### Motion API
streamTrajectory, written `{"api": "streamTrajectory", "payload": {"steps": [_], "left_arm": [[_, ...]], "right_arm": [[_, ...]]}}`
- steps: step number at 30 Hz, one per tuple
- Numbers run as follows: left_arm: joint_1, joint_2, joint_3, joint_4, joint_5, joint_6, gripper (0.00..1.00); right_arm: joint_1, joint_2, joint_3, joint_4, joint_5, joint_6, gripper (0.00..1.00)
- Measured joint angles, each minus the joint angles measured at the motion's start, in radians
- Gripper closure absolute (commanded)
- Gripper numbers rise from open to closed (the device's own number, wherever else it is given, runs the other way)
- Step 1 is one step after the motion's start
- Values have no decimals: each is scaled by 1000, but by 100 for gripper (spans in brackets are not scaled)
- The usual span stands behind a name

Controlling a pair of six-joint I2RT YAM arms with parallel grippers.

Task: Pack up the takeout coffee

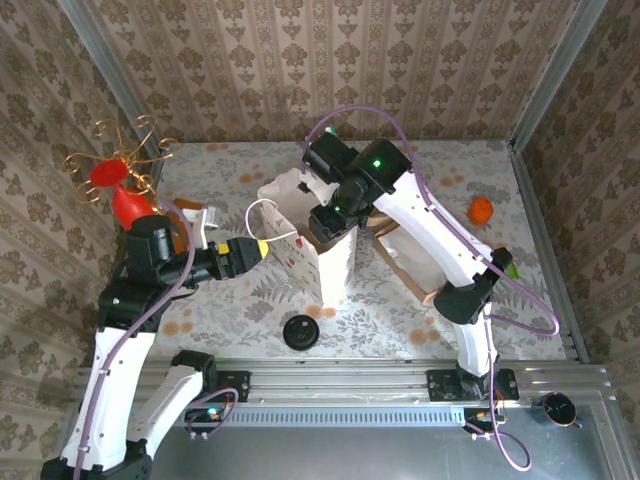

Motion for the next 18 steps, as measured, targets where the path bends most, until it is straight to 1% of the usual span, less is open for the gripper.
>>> {"api": "streamTrajectory", "payload": {"steps": [18], "left_arm": [[0,0,0,3,3,-4,9]], "right_arm": [[4,0,-9,-6,12,0,59]]}}
